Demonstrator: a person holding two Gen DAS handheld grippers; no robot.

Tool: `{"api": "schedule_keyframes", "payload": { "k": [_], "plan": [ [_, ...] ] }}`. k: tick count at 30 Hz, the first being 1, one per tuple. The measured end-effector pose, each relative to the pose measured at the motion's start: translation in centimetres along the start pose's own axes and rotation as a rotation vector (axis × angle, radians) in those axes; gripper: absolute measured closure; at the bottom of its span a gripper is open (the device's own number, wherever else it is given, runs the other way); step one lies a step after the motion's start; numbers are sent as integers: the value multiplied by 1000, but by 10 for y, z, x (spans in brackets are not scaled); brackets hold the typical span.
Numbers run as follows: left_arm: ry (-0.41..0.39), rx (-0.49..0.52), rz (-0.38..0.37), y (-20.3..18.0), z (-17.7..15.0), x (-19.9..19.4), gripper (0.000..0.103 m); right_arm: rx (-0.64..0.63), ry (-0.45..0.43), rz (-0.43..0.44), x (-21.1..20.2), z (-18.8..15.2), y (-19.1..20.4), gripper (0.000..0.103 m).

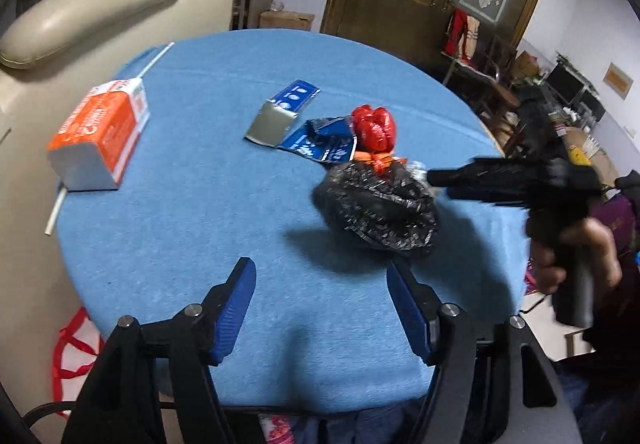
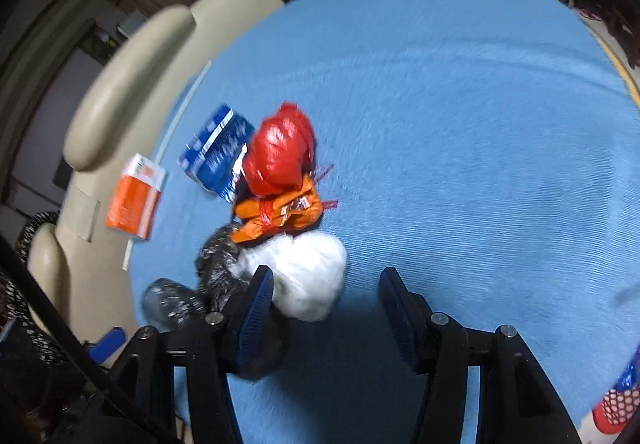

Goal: Collect trash
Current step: 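Grasp the white crumpled tissue with the right tool while the left tool grasps the black plastic bag, then lift the white tissue with the right tool while the left tool lifts the black bag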

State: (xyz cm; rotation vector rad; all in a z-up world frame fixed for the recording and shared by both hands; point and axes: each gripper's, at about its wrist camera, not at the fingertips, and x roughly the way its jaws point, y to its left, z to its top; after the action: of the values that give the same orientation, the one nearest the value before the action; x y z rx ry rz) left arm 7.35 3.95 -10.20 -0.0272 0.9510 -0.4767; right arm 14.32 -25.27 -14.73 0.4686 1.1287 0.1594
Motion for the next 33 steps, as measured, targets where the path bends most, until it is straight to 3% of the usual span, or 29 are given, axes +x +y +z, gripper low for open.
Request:
{"api": "schedule_keyframes", "payload": {
  "k": [4,6,9,18,19,20,23,26,28,33],
  "plan": [
    [10,-22,-52,-1,9,7,31,-33,25,10,19,-4,17,47],
    [18,-43,-74,-1,14,15,30,-71,6,-14,23,-6,25,64],
    [34,-76,-119,-2,22,28,30,-84,-24,-20,22,-8,27,73],
    [107,-97,-187,-23,38,89,29,-64,-153,-82,-12,-12,5,75],
    [119,-100,-196,-25,38,95,40,-54,-160,-88,-17,-13,-1,75],
    [132,-100,-212,-28,37,100,58,-44,-167,-91,-22,-15,-7,75],
    [139,-130,-251,-25,33,106,75,-21,-181,-101,-35,-20,-22,75],
    [125,-145,-256,-20,30,97,84,-2,-191,-100,-46,-26,-34,75],
    [119,-138,-254,-17,25,87,99,0,-196,-97,-50,-31,-37,75],
    [93,-105,-206,-9,15,60,99,-20,-167,-104,-52,-45,-40,75]
  ]
}}
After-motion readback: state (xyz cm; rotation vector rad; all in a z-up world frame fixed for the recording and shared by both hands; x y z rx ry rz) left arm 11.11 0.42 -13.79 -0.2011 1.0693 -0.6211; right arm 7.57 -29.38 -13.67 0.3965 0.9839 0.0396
